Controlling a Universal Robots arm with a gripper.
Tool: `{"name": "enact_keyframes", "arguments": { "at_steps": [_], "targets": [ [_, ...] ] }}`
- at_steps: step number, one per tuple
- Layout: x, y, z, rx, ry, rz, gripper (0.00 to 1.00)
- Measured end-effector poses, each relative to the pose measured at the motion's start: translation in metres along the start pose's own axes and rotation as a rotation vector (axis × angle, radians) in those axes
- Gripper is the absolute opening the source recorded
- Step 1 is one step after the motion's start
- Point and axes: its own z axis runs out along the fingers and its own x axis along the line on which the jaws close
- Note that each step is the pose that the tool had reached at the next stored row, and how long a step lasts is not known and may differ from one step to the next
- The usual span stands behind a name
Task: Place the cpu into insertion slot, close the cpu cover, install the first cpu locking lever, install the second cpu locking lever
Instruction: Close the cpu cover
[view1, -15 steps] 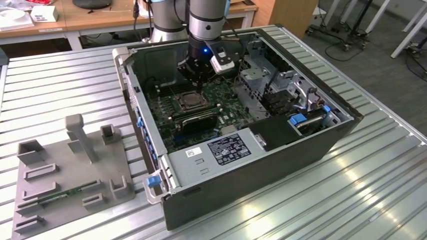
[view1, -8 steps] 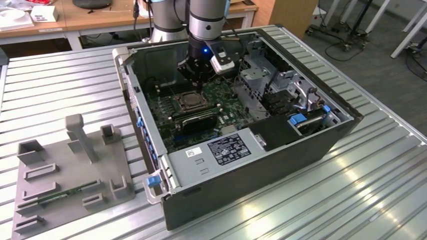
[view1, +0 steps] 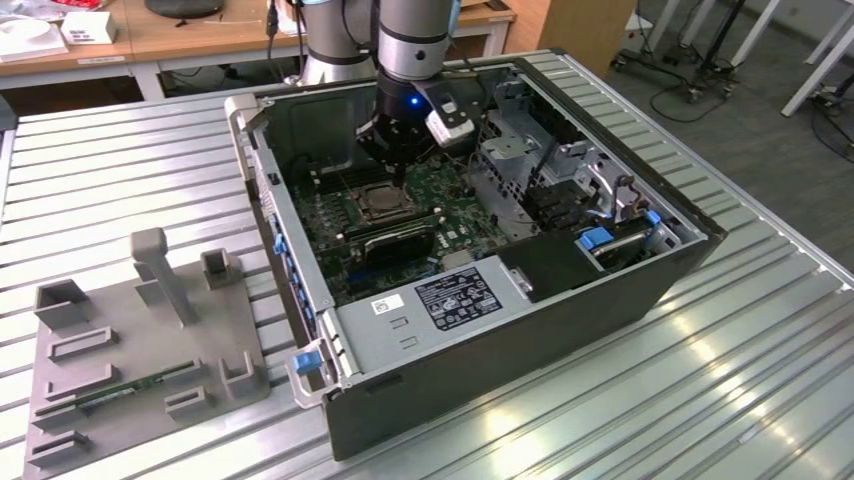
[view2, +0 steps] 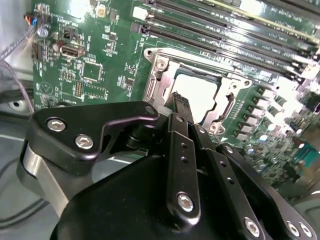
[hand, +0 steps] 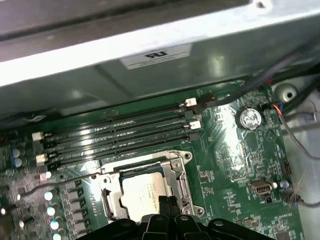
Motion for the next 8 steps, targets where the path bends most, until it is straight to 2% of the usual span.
{"name": "enact_keyframes", "arguments": {
  "at_steps": [8],
  "targets": [
    [0.0, 0.0, 0.0, 0.0, 0.0, -0.01, 0.11]
  ]
}}
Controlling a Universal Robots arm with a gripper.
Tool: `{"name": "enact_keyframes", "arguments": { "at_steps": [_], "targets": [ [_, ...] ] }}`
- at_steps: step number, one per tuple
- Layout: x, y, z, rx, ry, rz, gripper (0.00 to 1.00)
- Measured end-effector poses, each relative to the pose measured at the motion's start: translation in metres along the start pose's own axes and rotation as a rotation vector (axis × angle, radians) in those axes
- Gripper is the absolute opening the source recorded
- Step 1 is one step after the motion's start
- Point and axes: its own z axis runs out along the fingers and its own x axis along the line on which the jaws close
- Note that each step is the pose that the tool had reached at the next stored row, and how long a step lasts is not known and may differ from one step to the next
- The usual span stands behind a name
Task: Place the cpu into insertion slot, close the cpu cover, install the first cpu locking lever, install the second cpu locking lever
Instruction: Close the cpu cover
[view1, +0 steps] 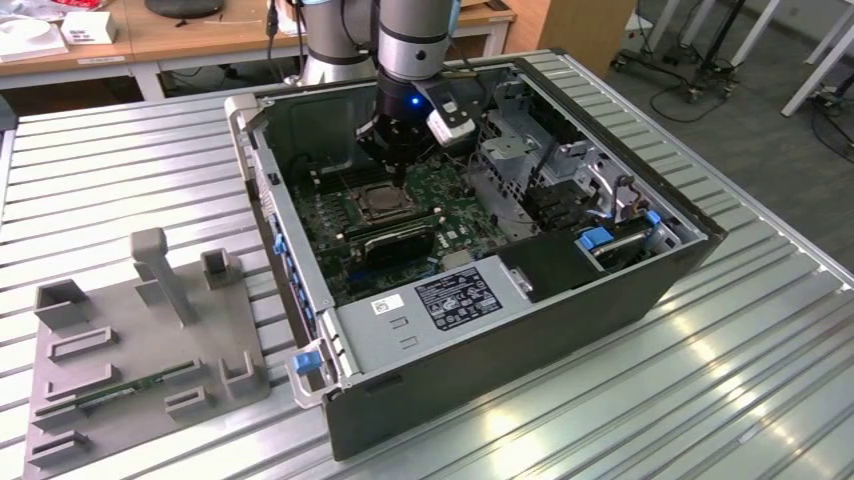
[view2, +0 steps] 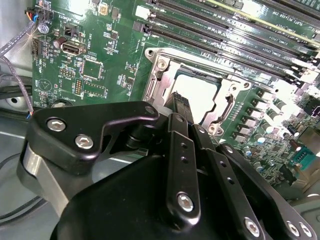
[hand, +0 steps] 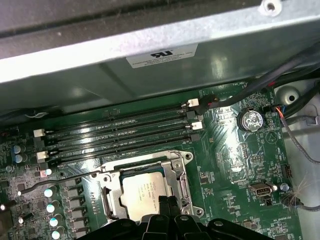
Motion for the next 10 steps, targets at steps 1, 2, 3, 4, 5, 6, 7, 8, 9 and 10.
{"name": "enact_keyframes", "arguments": {
  "at_steps": [1, 2, 3, 4, 5, 6, 7, 8, 9, 10],
  "targets": [
    [0.0, 0.0, 0.0, 0.0001, 0.0, 0.0, 0.11],
    [0.0, 0.0, 0.0, 0.0, 0.0, 0.0, 0.11],
    [0.0, 0.0, 0.0, 0.0001, 0.0, 0.0, 0.11],
    [0.0, 0.0, 0.0, 0.0, 0.0, 0.0, 0.11],
    [0.0, 0.0, 0.0, 0.0, 0.0, 0.0, 0.11],
    [0.0, 0.0, 0.0, 0.0001, 0.0, 0.0, 0.11],
    [0.0, 0.0, 0.0, 0.0001, -0.0001, 0.0, 0.11],
    [0.0, 0.0, 0.0, -0.0003, -0.0011, 0.0, 0.11],
    [0.0001, 0.0, 0.0002, -0.0016, -0.0053, -0.001, 0.11],
    [0.0002, 0.0, 0.0004, -0.0029, -0.0112, -0.002, 0.11]
  ]
}}
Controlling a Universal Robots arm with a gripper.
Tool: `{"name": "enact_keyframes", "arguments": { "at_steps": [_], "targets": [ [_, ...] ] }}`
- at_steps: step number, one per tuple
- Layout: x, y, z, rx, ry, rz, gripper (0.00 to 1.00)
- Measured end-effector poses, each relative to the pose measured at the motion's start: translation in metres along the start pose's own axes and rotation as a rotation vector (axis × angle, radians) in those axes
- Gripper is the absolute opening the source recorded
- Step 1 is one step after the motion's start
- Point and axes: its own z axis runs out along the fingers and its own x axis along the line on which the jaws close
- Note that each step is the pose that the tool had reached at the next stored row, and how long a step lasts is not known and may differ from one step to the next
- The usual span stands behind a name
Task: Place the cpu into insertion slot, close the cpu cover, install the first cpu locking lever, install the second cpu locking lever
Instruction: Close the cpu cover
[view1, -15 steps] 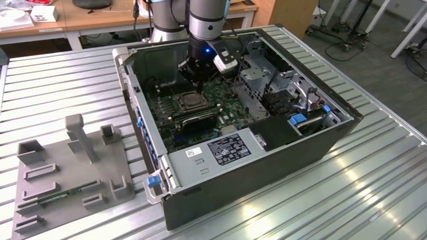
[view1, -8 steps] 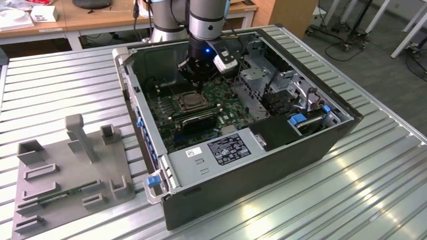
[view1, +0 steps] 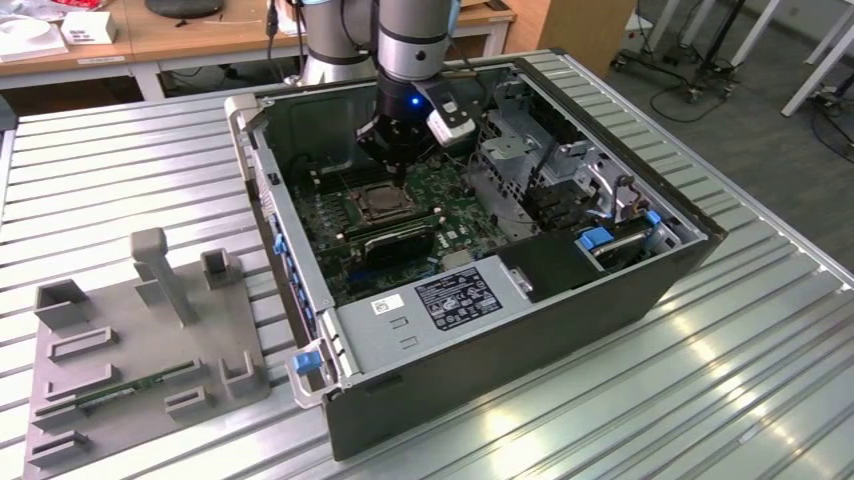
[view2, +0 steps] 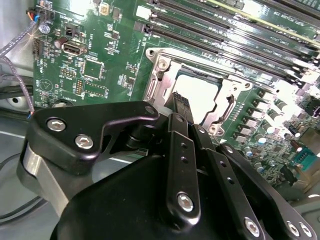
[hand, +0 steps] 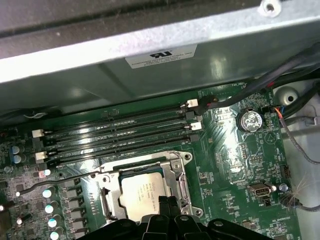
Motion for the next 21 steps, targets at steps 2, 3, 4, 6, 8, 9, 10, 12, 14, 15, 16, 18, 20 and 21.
{"name": "enact_keyframes", "arguments": {
  "at_steps": [2, 3, 4, 6, 8, 9, 10, 12, 14, 15, 16, 18, 20, 21],
  "targets": [
    [0.0004, -0.0001, 0.0003, -0.0025, -0.0121, -0.006, 0.11],
    [0.0005, -0.0001, 0.0005, -0.0034, -0.0163, -0.01, 0.11],
    [0.0005, -0.0001, 0.0006, -0.004, -0.0196, -0.015, 0.11],
    [0.0007, -0.0002, 0.0012, -0.0049, -0.0233, -0.027, 0.11],
    [0.0012, -0.0003, 0.0018, -0.005, -0.0233, -0.045, 0.11],
    [0.0016, -0.0004, 0.0021, -0.0052, -0.0231, -0.055, 0.11],
    [0.002, -0.0005, 0.0025, -0.0052, -0.023, -0.065, 0.11],
    [0.0025, -0.0006, 0.0033, -0.0054, -0.0226, -0.086, 0.11],
    [0.0029, -0.0007, 0.004, -0.0056, -0.0223, -0.11, 0.11],
    [0.0034, -0.0007, 0.0043, -0.0056, -0.0221, -0.12, 0.11],
    [0.0041, -0.0006, 0.0045, -0.0056, -0.022, -0.127, 0.11],
    [0.0065, -0.0005, 0.0052, -0.0057, -0.0219, -0.137, 0.11],
    [0.0101, -0.0006, 0.0063, -0.006, -0.0219, -0.144, 0.11],
    [0.0124, -0.0008, 0.0068, -0.0058, -0.0218, -0.146, 0.11]
  ]
}}
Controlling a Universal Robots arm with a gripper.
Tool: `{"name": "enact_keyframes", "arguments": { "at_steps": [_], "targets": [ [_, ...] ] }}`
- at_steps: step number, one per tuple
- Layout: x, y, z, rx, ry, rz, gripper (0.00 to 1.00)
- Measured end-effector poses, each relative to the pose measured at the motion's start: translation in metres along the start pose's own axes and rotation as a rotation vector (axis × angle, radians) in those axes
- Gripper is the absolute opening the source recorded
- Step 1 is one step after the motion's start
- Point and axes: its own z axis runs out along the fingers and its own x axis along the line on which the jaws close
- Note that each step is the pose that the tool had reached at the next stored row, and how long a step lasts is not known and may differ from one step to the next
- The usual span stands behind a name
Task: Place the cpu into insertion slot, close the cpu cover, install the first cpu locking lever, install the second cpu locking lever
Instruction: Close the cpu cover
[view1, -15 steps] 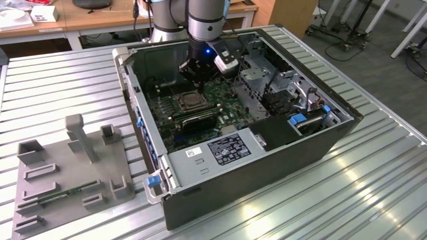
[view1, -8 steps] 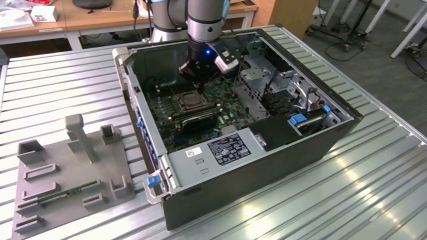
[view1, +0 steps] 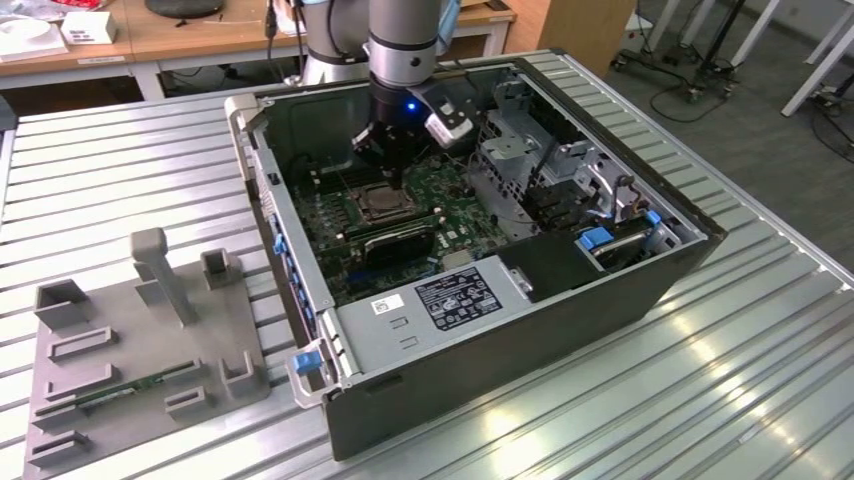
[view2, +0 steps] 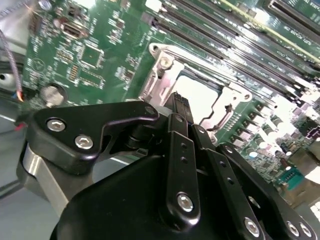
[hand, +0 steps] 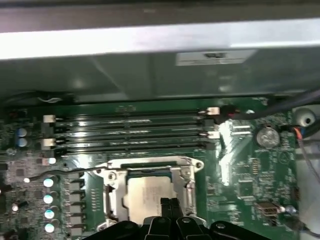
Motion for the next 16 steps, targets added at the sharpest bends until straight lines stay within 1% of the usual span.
{"name": "enact_keyframes", "arguments": {
  "at_steps": [3, 7, 10, 13, 16],
  "targets": [
    [0.0093, 0.0004, 0.0014, 0.0, 0.0001, -0.003, 0.11],
    [0.0243, 0.0009, 0.0024, 0.0008, 0.0001, -0.004, 0.11],
    [0.0335, 0.0005, 0.0036, 0.0011, 0.0001, -0.005, 0.11],
    [0.0409, 0.0, 0.0059, 0.001, 0.0001, -0.009, 0.11],
    [0.0441, -0.0004, 0.0092, 0.0009, 0.0002, -0.015, 0.11]
  ]
}}
